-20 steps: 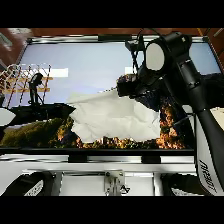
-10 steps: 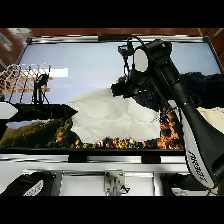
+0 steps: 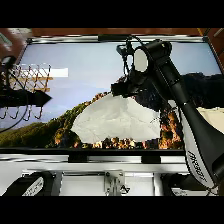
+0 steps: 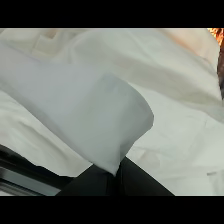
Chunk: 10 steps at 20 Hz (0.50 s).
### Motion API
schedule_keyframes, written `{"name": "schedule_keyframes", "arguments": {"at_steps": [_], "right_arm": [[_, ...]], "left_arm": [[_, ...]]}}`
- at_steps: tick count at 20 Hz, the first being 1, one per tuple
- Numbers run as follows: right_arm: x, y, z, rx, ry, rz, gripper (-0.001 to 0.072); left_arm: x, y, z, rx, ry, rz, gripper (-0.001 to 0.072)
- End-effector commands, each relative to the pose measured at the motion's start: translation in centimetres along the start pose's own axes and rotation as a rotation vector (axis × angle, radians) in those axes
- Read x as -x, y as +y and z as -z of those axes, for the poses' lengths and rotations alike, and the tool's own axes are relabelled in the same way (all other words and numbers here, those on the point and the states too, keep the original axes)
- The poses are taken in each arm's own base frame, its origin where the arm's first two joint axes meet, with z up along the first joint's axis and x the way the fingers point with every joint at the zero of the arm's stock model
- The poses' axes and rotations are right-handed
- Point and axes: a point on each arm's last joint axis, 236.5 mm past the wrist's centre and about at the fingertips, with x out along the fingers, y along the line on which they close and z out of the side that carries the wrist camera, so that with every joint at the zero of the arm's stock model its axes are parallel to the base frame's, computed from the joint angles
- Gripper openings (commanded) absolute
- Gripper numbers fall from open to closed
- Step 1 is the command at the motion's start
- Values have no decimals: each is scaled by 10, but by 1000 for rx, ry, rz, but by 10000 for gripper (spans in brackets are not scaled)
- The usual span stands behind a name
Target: Fold the shirts.
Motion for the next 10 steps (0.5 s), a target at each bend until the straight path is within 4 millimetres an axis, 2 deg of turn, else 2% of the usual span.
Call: {"name": "schedule_keyframes", "arguments": {"at_steps": [1, 3, 4, 5, 7, 10], "right_arm": [[0, -1, 5, 3, 21, 4, 72], [1, -2, 11, 4, 45, 9, 72], [1, -3, 15, 4, 62, 14, 72], [1, -4, 19, 4, 81, 18, 72], [2, -6, 27, 4, 114, 26, 72], [2, -7, 30, 4, 128, 29, 72]], "left_arm": [[26, 94, -3, 30, -10, -276, 500], [17, 126, 9, 100, 26, -309, 529], [9, 138, 19, 135, 64, -312, 561], [1, 146, 30, 162, 108, -305, 561], [-22, 156, 51, 201, 200, -278, 561], [-54, 162, 65, 210, 261, -228, 561]]}}
